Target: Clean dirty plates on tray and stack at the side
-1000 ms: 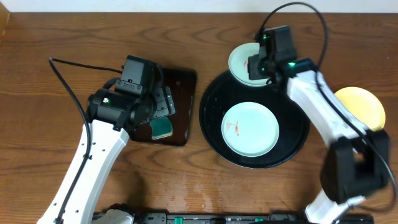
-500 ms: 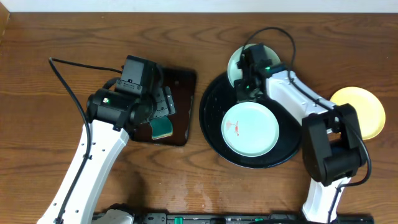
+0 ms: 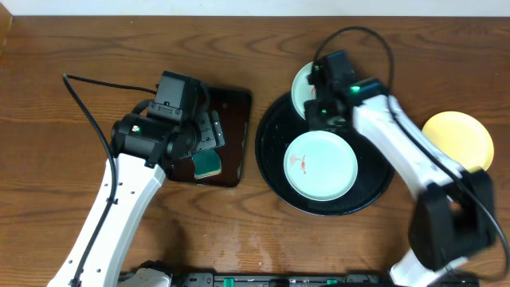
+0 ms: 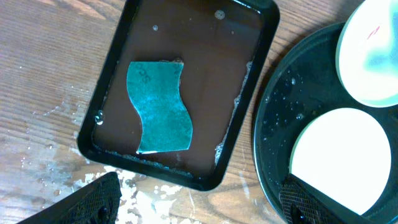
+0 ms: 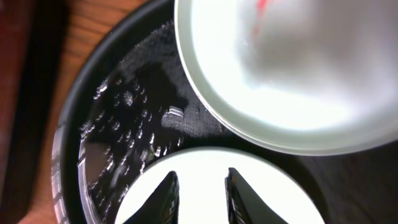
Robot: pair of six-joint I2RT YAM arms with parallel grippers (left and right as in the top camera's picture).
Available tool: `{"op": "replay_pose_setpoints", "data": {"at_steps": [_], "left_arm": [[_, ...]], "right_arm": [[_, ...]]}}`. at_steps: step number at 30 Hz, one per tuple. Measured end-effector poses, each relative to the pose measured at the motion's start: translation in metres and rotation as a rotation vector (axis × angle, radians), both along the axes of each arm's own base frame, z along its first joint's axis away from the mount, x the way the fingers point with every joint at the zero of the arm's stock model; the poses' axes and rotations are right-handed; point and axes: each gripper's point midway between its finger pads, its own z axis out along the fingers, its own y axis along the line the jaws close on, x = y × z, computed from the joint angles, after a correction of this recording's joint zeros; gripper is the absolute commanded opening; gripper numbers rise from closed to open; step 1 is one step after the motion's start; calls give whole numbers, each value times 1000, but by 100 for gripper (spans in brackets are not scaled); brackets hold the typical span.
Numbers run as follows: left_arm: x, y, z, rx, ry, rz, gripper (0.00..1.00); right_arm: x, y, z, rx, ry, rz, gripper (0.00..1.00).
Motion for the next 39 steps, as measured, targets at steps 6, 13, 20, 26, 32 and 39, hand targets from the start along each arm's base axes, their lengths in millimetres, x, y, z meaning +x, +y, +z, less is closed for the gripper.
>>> {"op": "replay_pose_setpoints", "data": {"at_steps": [6, 13, 20, 26, 32, 39], "left_arm": [[0, 0, 0, -1, -1, 0, 82], [0, 0, 0, 0, 0, 0, 82], [0, 0, 0, 0, 0, 0, 82], [0, 0, 0, 0, 0, 0, 82], [-2, -1, -1, -5, 10, -4, 82], [-7, 1, -8, 6, 36, -2, 82]], "right_arm": [[-40, -53, 14, -51, 151, -71, 40], [-64, -102, -33, -56, 284, -169, 42], [-83, -100, -84, 56, 302, -194, 29], [-82, -99, -98, 87, 260, -225, 1], [-85, -99, -96, 85, 266, -227, 1], [-102, -111, -84, -18, 278, -245, 1]]}}
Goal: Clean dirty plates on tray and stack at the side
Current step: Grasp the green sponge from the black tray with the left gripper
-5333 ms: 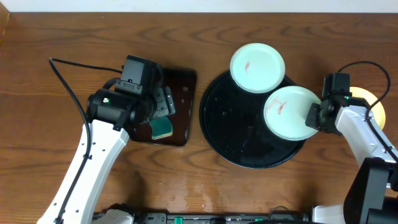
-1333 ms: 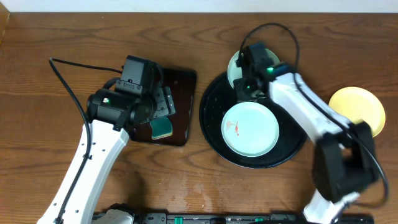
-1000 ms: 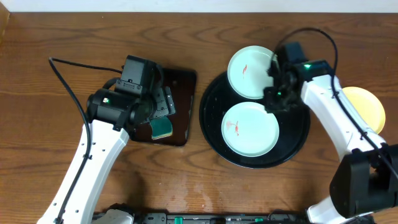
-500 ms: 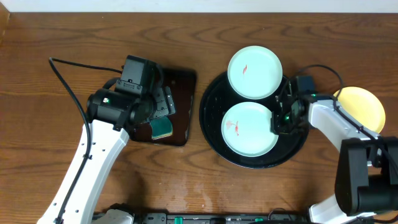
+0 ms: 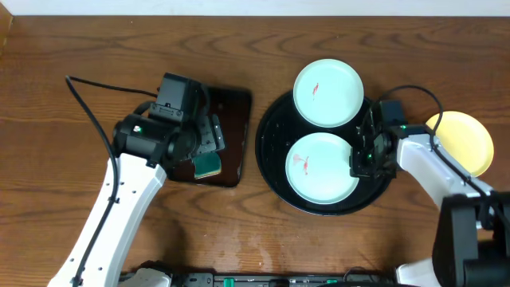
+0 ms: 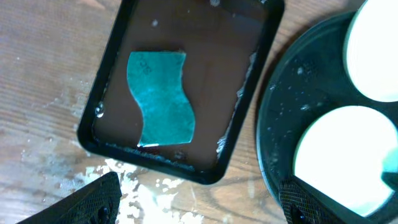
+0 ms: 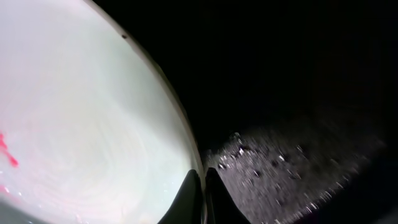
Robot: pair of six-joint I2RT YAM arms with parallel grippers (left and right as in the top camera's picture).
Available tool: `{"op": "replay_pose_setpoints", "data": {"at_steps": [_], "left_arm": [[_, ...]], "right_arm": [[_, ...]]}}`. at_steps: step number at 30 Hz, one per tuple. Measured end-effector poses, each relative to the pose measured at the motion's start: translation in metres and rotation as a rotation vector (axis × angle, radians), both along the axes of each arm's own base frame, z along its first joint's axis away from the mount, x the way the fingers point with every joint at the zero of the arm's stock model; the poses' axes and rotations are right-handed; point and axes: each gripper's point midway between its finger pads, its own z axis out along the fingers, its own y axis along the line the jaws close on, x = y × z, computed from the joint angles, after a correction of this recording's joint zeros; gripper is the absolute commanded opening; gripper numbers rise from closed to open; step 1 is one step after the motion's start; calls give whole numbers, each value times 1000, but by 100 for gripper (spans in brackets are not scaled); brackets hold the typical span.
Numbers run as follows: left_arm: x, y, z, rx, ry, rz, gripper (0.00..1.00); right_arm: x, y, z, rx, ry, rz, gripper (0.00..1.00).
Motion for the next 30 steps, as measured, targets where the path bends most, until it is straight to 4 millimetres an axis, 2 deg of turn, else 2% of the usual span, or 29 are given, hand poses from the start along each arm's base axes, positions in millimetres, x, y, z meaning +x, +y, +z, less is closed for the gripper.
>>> {"op": "replay_pose_setpoints", "data": {"at_steps": [4, 7, 8, 10, 13, 17, 18, 20, 22, 24, 30], "left_arm": [[-5, 12, -27, 71, 48, 21, 82], [3, 15, -53, 107, 64, 32, 81], [4, 16, -63, 116, 75, 33, 80], [9, 16, -83, 131, 89, 37, 71], [12, 18, -114, 147, 142, 69, 69], [23, 19, -148, 147, 189, 145, 52], [24, 19, -157, 146, 206, 156, 50], [23, 17, -173, 139, 244, 167, 39], [23, 13, -183, 123, 266, 169, 19], [25, 11, -186, 106, 273, 180, 8], [28, 5, -187, 80, 281, 179, 7]], "right_arm": [[3, 3, 7, -29, -36, 24, 1], [6, 12, 6, -38, -62, 56, 1], [8, 15, 6, -36, -73, 66, 1], [9, 20, 5, -35, -84, 77, 1], [9, 20, 5, -32, -85, 61, 1], [9, 20, 5, -32, -84, 48, 1], [9, 20, 4, -32, -83, 47, 1], [9, 20, 5, -32, -83, 44, 1], [10, 20, 5, -32, -84, 43, 1], [10, 20, 5, -32, -86, 43, 1], [10, 20, 5, -31, -87, 43, 1]]}}
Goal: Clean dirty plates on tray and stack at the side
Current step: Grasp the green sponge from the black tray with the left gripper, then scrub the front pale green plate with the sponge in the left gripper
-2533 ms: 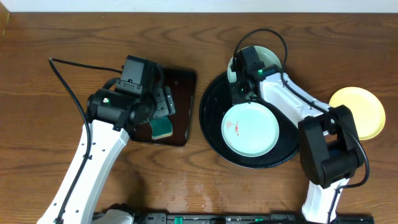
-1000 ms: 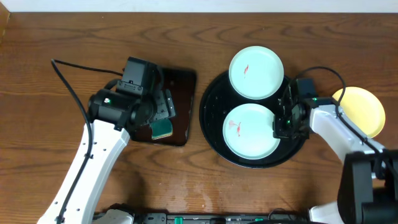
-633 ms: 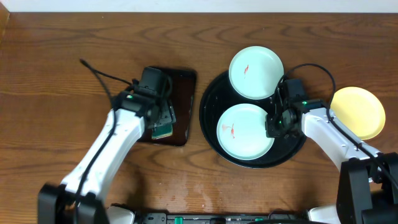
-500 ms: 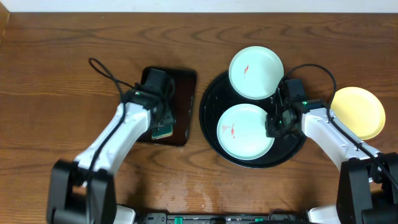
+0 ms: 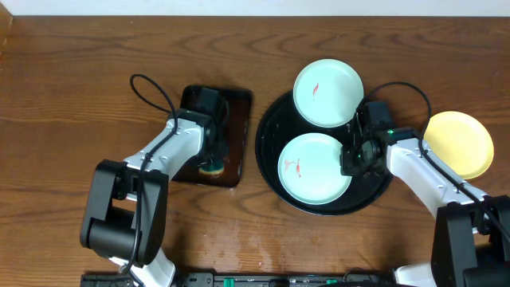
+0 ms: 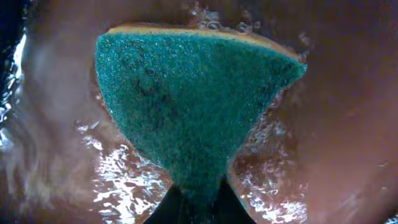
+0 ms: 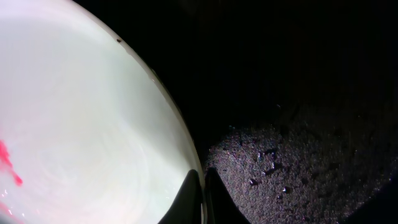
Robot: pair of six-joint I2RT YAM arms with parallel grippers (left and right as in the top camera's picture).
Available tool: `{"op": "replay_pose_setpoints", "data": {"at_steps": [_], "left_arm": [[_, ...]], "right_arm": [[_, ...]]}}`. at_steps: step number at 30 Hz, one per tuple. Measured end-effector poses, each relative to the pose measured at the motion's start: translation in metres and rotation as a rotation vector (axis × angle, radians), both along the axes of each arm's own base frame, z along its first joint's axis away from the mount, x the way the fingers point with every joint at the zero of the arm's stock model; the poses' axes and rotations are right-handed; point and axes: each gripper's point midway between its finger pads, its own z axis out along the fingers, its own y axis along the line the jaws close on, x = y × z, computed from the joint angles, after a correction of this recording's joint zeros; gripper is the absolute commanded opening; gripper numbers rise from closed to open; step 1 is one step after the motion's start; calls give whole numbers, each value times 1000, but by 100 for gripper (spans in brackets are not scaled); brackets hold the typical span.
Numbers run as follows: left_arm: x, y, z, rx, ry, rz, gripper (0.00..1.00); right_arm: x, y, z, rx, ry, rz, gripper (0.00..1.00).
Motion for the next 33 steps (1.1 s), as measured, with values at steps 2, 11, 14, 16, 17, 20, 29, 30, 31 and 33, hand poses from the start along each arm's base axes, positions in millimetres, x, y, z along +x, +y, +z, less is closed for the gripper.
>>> {"op": "replay_pose_setpoints", "data": {"at_steps": [2, 11, 14, 16, 17, 20, 29, 30, 31, 33], "left_arm": [[-1, 0, 2, 0, 9, -4, 8], [-16, -2, 37, -12, 40, -109, 7], [-9, -20, 72, -94, -64, -177, 7], [-6, -39, 94, -160, -133, -231, 7], [-5, -52, 104, -194, -171, -263, 8], [-8, -88, 123, -267, -236, -373, 8], [-35, -198, 88, -372, -218, -613, 7], [-36, -205, 82, -375, -210, -616, 7], [-39, -217, 67, -382, -189, -616, 7], [-43, -228, 47, -384, -156, -602, 8]], "right_arm": [[0, 0, 0, 0, 0, 0, 1], [3, 0, 0, 2, -14, 0, 1], [6, 1, 0, 3, -28, 0, 1], [7, 1, -3, 5, -38, -1, 1], [6, 1, -5, 5, -39, -1, 1], [1, 0, -13, 9, -39, -6, 1], [0, 0, -15, 21, -70, -22, 1], [0, 0, -15, 21, -70, -22, 1], [0, 0, -15, 21, -70, -24, 1], [0, 0, -15, 22, -69, -24, 1]]}}
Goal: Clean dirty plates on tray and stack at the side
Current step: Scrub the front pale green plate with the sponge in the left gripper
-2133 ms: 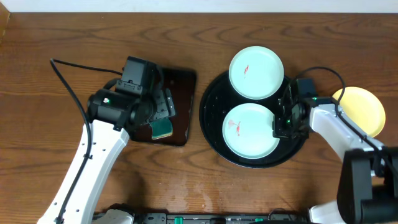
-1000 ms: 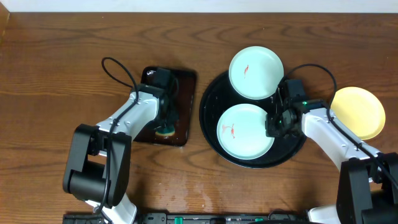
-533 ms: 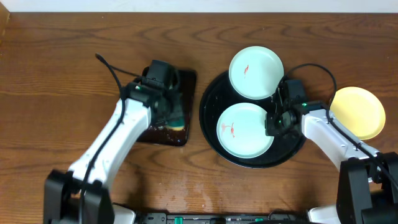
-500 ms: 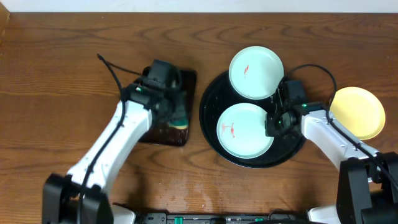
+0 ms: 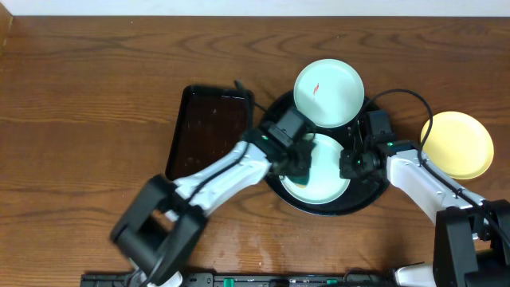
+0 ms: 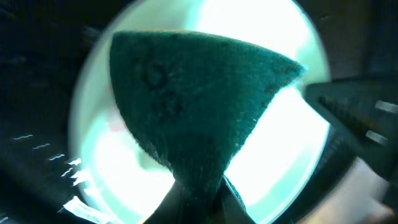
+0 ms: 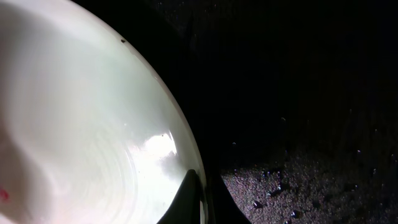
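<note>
A pale green plate [image 5: 328, 174] lies in the round black tray [image 5: 374, 194]. My left gripper [image 5: 300, 162] is shut on a green sponge [image 6: 199, 106] and holds it down on that plate [image 6: 283, 155]. My right gripper [image 5: 348, 166] is shut on the plate's right rim [image 7: 186, 149], one finger on each side of the rim. A second pale green plate [image 5: 328, 92] with a red smear sits at the tray's far edge. A yellow plate [image 5: 457, 143] lies on the table to the right of the tray.
A dark rectangular tray [image 5: 209, 127] holding water sits left of the round tray, with no sponge in it. The left arm stretches from the front left across to the round tray. Water drops lie on the round tray's floor [image 7: 298, 186].
My left gripper, shut on the sponge, has gone from the rectangular water tray to the plate in the round tray. My right gripper still grips that plate's rim.
First my left gripper hung open above the sponge in the water tray, and my right stood open near the far plate. Then my right was shut on the near plate's rim. Then my left was shut on the sponge in the water. Now the sponge rests on the plate.
</note>
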Robot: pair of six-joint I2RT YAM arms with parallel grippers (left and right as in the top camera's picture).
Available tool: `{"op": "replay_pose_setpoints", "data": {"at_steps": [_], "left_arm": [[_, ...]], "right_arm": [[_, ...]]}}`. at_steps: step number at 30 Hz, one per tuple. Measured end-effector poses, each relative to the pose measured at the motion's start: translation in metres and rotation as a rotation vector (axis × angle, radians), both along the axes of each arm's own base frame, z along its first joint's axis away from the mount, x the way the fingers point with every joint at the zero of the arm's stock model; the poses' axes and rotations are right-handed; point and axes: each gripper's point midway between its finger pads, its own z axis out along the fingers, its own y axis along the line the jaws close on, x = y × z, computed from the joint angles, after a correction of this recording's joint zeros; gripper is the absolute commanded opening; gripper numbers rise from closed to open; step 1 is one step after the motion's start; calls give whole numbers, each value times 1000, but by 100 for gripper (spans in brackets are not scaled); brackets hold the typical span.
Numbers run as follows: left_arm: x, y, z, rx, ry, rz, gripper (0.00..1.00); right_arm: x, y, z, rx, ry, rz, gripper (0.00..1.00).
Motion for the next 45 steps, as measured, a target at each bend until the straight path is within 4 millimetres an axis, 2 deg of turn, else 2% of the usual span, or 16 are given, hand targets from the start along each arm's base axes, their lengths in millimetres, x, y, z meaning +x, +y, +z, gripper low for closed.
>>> {"op": "replay_pose_setpoints", "data": {"at_steps": [4, 8, 12, 13, 17, 22, 27, 32, 37, 45], "left_arm": [[-6, -11, -37, 15, 68, 17, 8], [-3, -12, -39, 9, 95, 31, 7], [-1, 9, -42, 127, 110, 103, 8], [3, 22, -42, 193, 100, 144, 7], [11, 50, -37, 341, 58, 206, 7], [22, 55, -36, 384, 2, 220, 8], [31, 36, -36, 267, 2, 199, 8], [37, -6, -33, 31, 62, 153, 8], [20, -29, -31, -30, 96, 90, 8], [-23, -58, -29, -58, 156, -28, 9]], "right_arm": [[0, 0, 0, 0, 0, 0, 1], [0, 0, 0, 0, 0, 0, 1], [-1, 0, 0, 3, 3, 0, 1], [-1, 1, 0, 8, 6, -2, 1], [-3, 6, 0, 35, 15, -1, 1], [-6, 12, 0, 73, 27, 3, 1], [-6, 12, 0, 75, 27, 4, 1], [-5, 12, 0, 72, 23, 3, 1], [-4, 11, 0, 69, 18, 2, 1], [-3, 11, 0, 64, 15, 1, 1]]}}
